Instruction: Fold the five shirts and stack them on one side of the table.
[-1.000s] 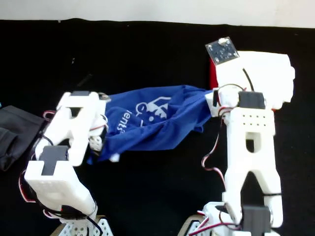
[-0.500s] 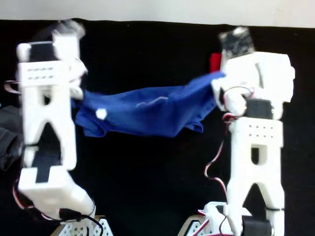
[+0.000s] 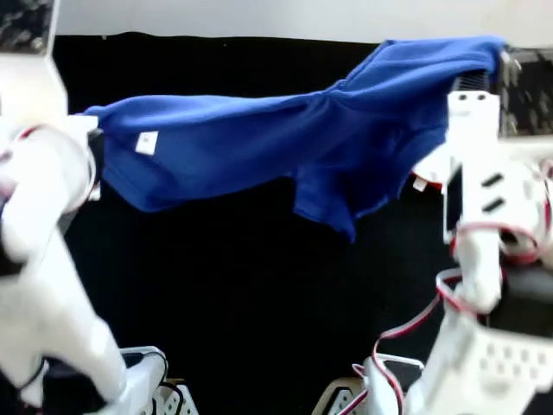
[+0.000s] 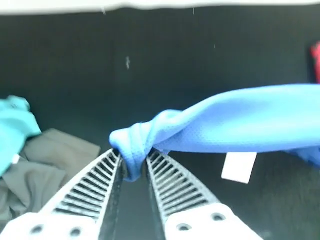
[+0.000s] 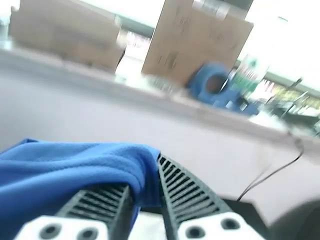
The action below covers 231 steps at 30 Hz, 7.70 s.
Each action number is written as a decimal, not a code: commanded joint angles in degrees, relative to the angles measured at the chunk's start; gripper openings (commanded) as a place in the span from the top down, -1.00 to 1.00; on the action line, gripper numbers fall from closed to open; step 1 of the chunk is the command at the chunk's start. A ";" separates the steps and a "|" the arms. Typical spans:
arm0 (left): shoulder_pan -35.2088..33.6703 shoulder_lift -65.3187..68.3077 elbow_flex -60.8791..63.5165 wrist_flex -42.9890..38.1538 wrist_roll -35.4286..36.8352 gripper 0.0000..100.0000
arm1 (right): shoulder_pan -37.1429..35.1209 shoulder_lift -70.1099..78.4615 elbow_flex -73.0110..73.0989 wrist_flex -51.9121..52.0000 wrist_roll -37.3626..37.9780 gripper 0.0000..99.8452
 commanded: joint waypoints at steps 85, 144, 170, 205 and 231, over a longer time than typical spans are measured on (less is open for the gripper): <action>-7.34 50.07 -22.29 -16.53 -4.22 0.98 | -12.09 56.66 -27.91 -11.03 -0.70 0.99; -1.45 32.92 45.32 -9.58 -7.30 0.98 | -2.24 34.59 21.85 27.74 4.40 0.99; -1.10 32.92 50.77 -12.84 -7.21 0.98 | 1.27 22.90 44.62 18.15 7.12 0.99; -8.31 32.57 31.96 -2.90 -10.55 0.66 | 1.19 22.46 42.33 21.58 8.44 0.62; -7.60 73.36 2.15 -17.32 -4.66 0.98 | -14.73 52.44 17.80 -2.68 -1.67 0.96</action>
